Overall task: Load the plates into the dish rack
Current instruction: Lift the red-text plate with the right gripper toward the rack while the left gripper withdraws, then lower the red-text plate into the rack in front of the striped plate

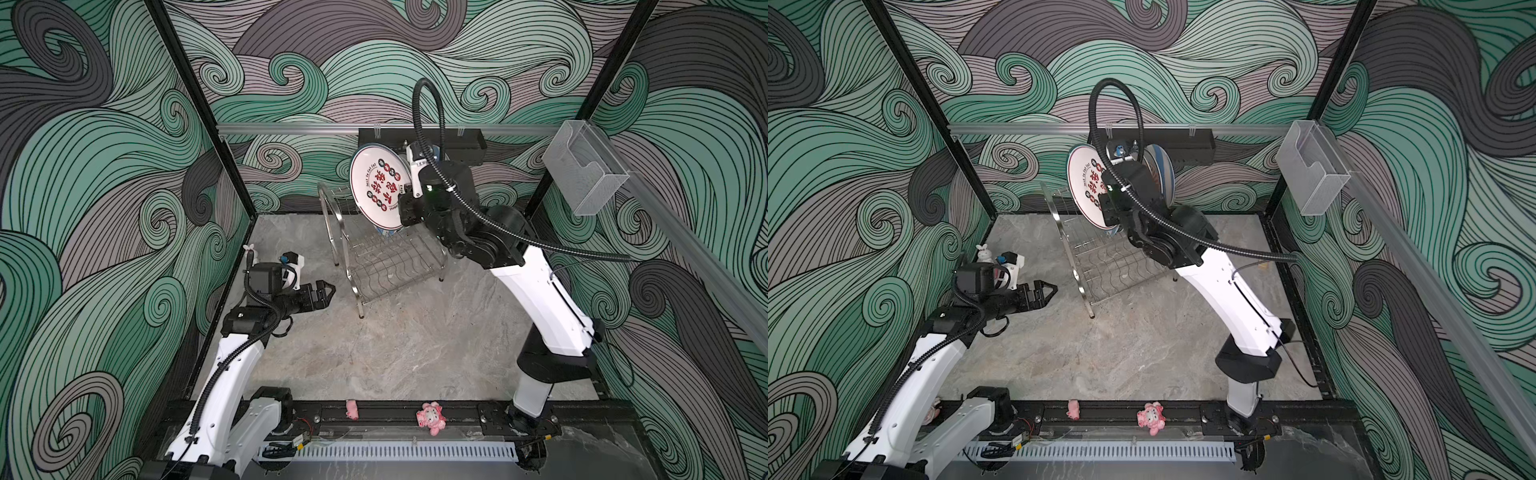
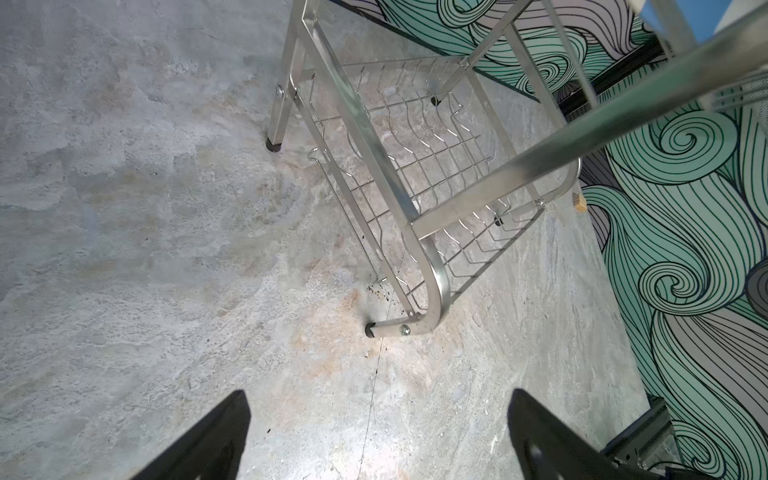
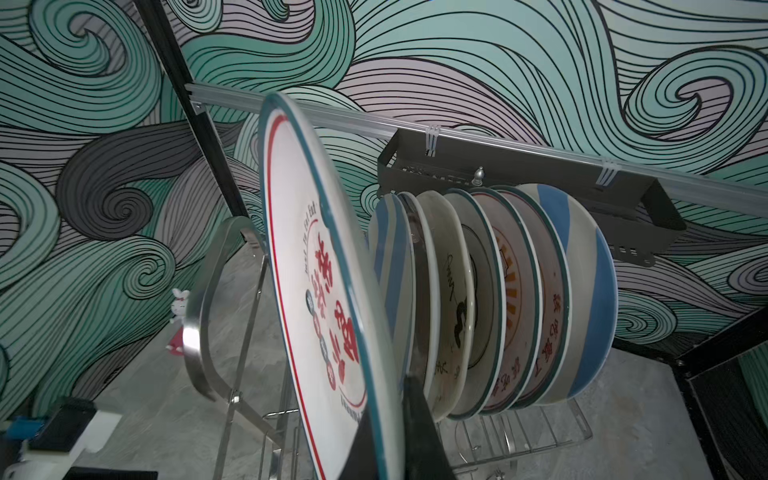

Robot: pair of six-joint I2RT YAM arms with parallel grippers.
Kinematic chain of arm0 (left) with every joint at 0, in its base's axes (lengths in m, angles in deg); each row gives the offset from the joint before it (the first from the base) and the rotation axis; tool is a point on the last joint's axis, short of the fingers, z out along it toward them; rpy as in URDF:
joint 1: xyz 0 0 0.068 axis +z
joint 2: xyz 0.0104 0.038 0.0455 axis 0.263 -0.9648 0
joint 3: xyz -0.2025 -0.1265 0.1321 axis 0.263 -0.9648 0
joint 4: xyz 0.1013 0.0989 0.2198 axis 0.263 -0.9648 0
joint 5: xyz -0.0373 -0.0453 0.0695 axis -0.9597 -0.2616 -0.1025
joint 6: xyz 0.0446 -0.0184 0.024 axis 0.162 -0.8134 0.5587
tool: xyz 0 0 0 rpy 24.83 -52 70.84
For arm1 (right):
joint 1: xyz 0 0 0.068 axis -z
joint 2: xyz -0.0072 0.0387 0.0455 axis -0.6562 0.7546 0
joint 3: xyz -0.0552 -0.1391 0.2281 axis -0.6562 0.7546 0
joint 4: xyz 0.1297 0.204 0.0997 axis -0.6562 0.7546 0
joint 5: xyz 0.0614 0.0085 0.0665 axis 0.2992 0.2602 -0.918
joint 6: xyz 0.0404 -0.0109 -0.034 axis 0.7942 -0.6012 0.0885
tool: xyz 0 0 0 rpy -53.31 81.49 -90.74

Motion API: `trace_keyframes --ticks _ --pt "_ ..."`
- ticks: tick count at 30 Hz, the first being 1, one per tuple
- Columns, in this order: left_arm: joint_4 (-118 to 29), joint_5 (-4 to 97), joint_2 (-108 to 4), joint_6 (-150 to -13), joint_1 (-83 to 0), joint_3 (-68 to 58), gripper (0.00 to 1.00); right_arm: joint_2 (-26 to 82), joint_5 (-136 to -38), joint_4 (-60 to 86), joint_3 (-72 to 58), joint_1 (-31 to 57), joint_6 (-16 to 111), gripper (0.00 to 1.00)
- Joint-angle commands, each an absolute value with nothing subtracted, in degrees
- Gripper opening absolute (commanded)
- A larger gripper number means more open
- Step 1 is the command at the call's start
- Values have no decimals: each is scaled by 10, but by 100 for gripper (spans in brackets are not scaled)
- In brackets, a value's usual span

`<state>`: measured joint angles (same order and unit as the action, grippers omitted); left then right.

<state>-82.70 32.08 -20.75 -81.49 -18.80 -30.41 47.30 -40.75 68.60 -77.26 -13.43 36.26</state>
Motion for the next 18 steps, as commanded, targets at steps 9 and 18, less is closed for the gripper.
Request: trace_keyframes --ticks 9,18 --pt "-834 342 -204 -816 -184 -301 98 512 -253 490 -708 -166 273 0" --pt "-830 339 -189 -817 -184 -303 98 513 -208 383 -643 -170 244 0"
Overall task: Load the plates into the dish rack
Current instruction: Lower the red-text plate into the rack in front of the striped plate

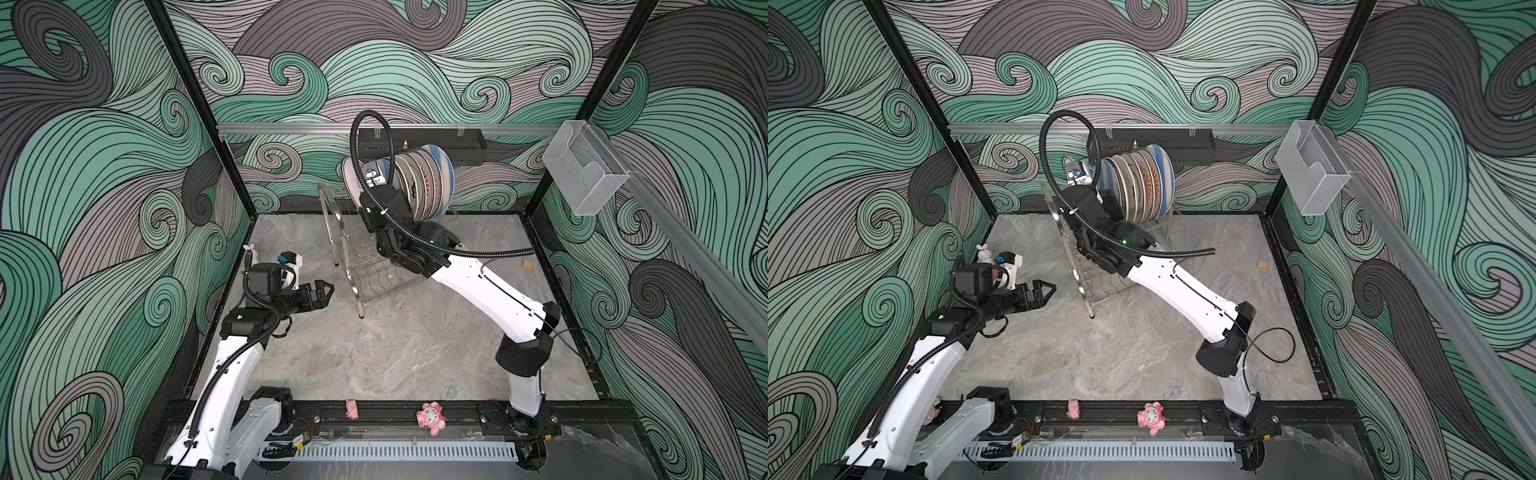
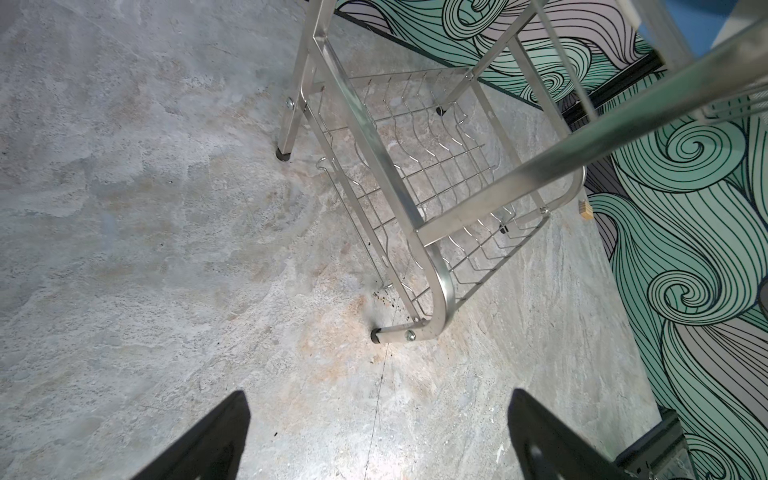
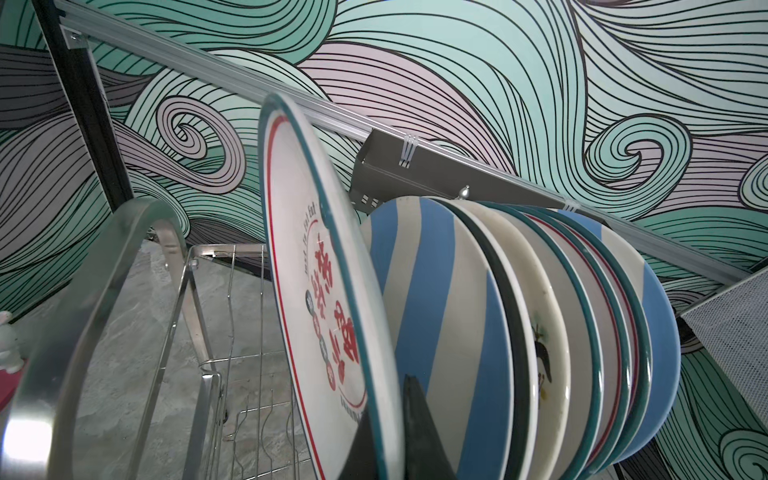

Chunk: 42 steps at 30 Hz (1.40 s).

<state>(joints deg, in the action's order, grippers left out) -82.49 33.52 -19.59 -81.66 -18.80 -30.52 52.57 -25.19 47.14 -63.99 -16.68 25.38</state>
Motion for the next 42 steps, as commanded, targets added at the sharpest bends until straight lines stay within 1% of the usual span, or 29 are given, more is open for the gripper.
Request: trace_keyframes --ticks 1,17,21,42 --pt "-831 338 -189 -817 -184 -304 98 513 -208 380 -641 -169 245 0" --pt "-828 331 -181 -818 -184 -306 99 522 -201 363 -619 -169 255 0" --pt "-835 350 -181 -817 -184 -304 99 527 -209 376 -619 -163 274 0" --pt "-836 351 -175 -817 -184 -305 99 530 -231 413 -588 -155 334 0"
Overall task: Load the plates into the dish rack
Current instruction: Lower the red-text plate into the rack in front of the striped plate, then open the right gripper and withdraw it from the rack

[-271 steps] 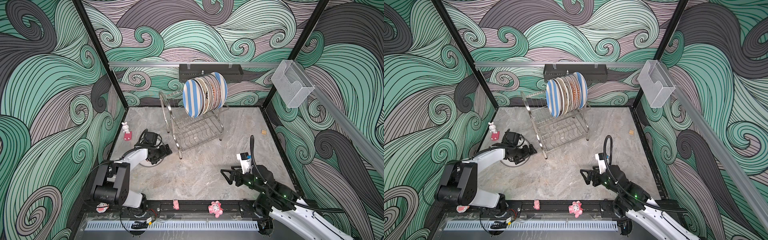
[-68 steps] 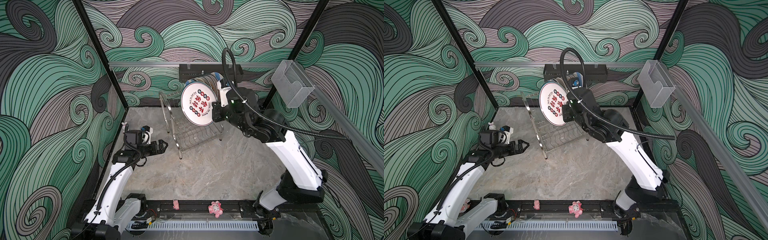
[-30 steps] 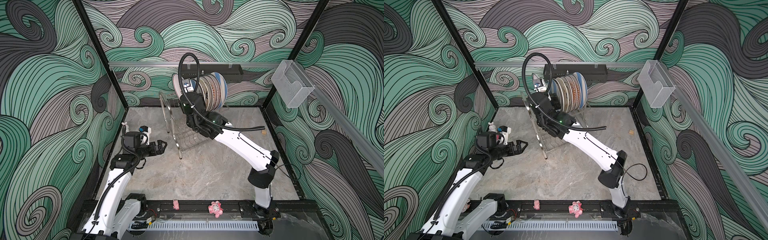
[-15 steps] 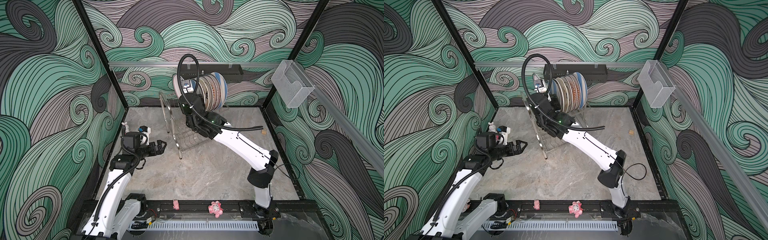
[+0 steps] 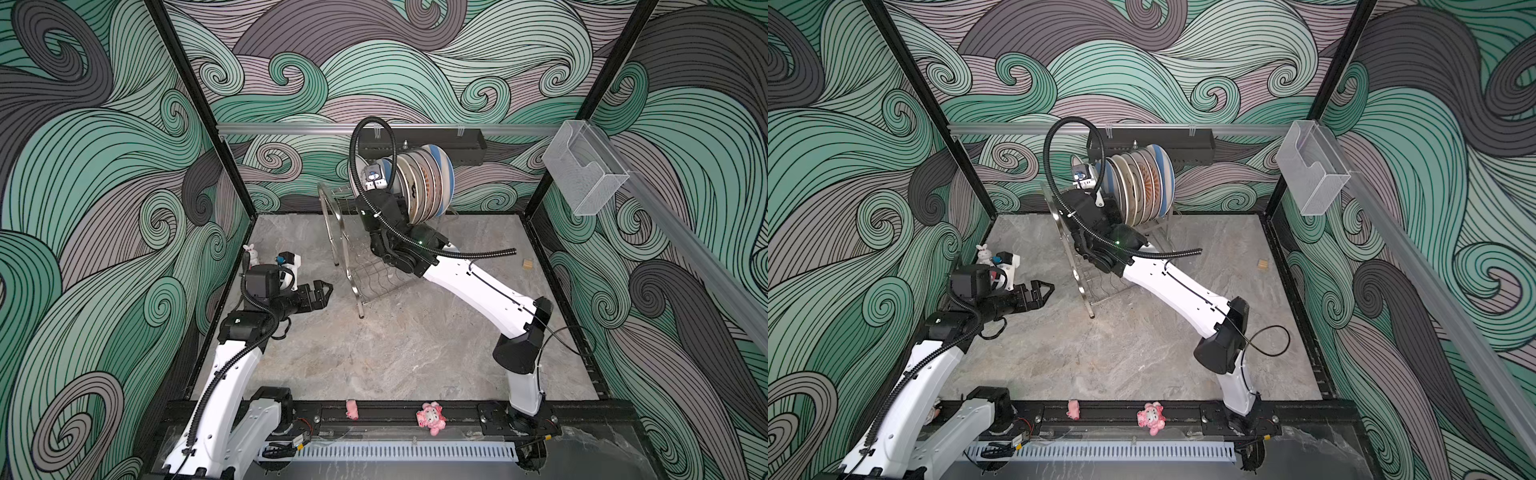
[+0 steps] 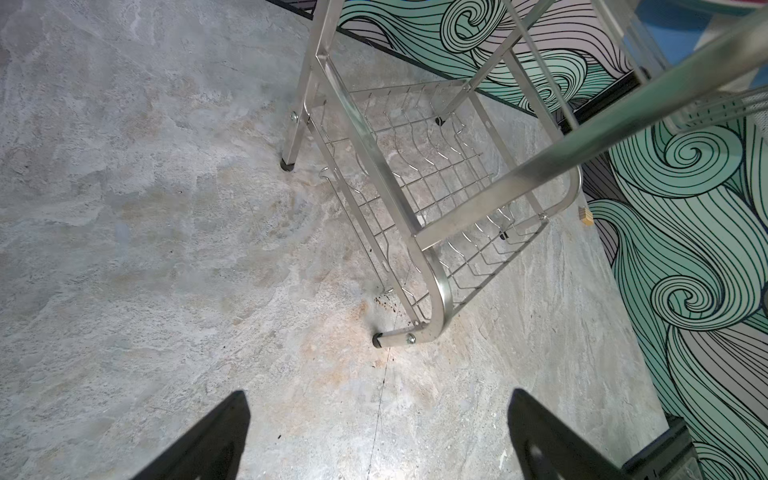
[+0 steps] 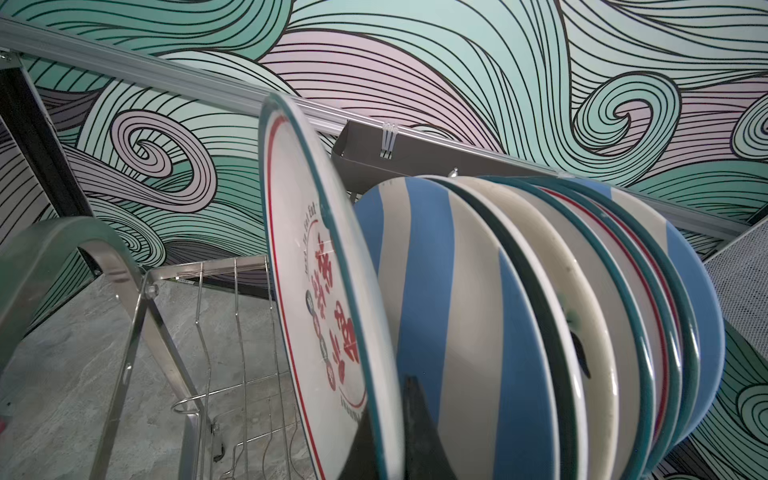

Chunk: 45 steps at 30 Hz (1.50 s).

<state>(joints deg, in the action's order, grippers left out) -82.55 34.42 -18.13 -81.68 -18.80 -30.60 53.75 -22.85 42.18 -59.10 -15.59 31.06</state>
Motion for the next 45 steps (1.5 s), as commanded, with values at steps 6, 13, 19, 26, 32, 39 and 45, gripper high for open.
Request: trace_keyframes --ticks 6,13,19,26,32,39,45 --pt "-835 350 -174 -818 -185 -306 99 518 -235 414 -564 -160 342 5" --pt "-836 350 -177 -818 -184 -305 98 514 -242 421 -559 -163 340 20" --pt "-836 350 -180 -818 -184 -305 99 511 -248 425 -561 -168 332 27" --pt "-839 357 -180 -817 -184 -303 99 509 -256 450 -584 -169 316 39" --pt "-845 374 -179 -816 -184 -300 99 491 -269 485 -611 -168 284 50" --pt "-852 403 -167 -815 -184 -298 99 427 -313 489 -590 -168 262 57" --pt "-858 434 -161 -813 -184 -297 99 307 -370 484 -490 -154 265 71"
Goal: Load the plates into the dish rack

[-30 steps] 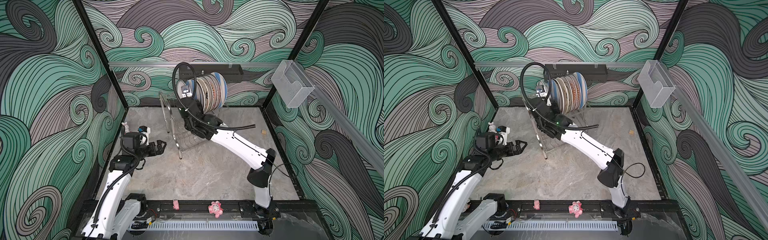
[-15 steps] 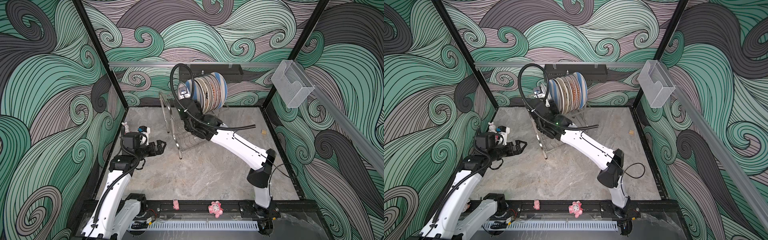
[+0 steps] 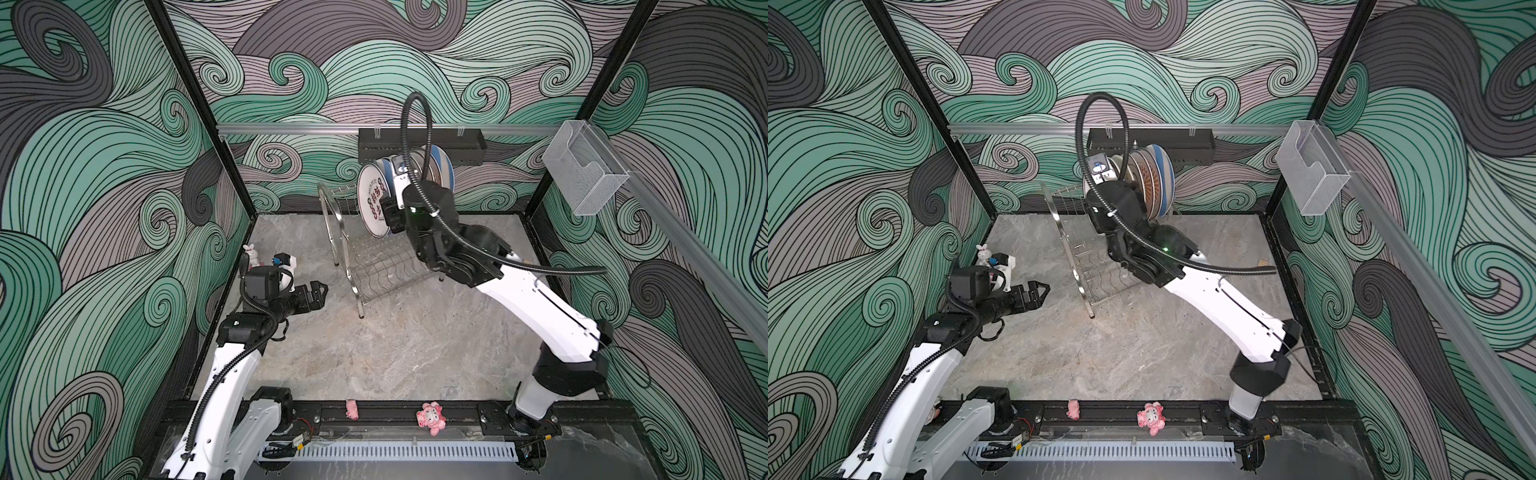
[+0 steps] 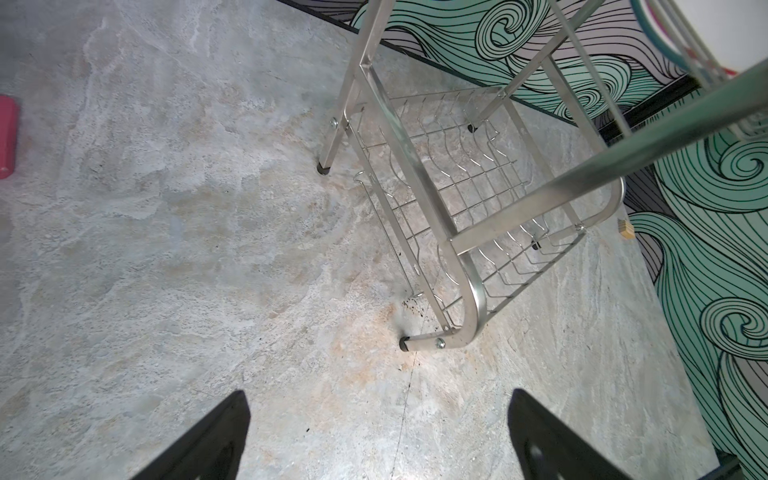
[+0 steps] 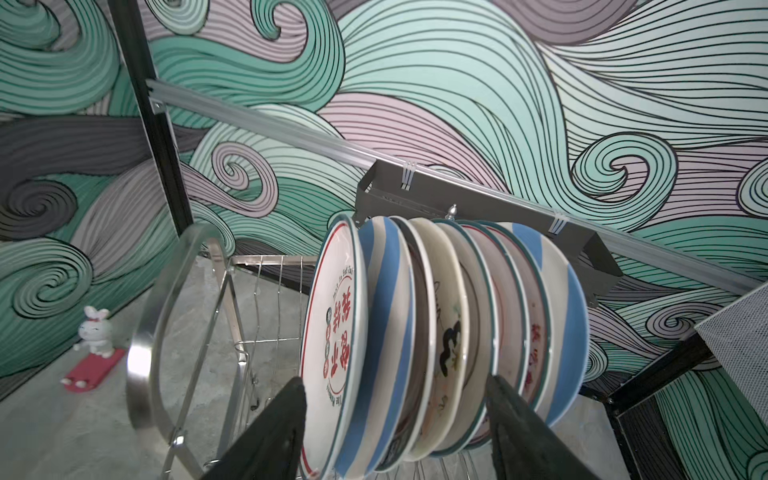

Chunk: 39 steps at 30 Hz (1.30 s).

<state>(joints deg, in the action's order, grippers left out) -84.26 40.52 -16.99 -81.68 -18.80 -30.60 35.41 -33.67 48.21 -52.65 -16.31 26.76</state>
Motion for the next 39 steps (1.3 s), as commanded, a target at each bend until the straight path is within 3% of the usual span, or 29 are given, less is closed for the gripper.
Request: trace_keyframes --ticks 1,4,13,18,26,31,39 --pt "-859 441 -160 -812 -184 -295 98 278 -382 478 -456 -145 263 71" --pt "-866 465 -159 -809 -183 -290 99 188 -405 470 -352 -104 275 79" --pt "-865 580 -132 -822 -183 -286 99 -59 -439 460 -67 80 310 83" --pt "-733 647 -76 -879 -184 -384 99 -121 -485 369 110 179 349 99" --pt "-475 897 -60 -801 -182 -564 99 -128 -478 150 347 249 337 100" --pt "-328 908 -123 -760 -160 -640 99 -98 -504 -55 487 305 333 100" --pt "-199 773 -310 -727 -109 -616 99 62 -556 -207 509 366 343 100"
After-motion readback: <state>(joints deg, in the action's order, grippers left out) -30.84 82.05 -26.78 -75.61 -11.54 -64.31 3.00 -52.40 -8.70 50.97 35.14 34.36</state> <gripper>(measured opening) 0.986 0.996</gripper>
